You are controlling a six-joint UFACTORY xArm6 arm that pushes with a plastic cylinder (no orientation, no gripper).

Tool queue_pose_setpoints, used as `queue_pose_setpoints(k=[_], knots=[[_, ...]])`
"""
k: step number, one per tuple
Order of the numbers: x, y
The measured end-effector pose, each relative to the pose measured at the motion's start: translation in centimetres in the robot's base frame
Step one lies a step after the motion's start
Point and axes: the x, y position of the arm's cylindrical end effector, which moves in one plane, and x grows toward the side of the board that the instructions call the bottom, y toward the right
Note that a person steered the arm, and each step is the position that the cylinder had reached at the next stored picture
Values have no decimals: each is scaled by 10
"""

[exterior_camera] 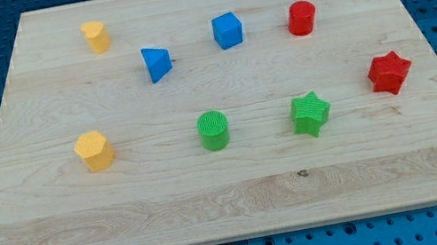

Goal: Slide the yellow heart above the yellow hexagon

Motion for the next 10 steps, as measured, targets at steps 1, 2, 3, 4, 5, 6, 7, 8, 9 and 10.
queue_pose_setpoints(k=[1,2,3,4,5,6,7,8,9,10], knots=[[-3,-63],[-3,-64],[-3,-96],[-2,-128],[-2,-142],[1,-191],[1,-192],[19,-241],[21,-249],[22,-309]])
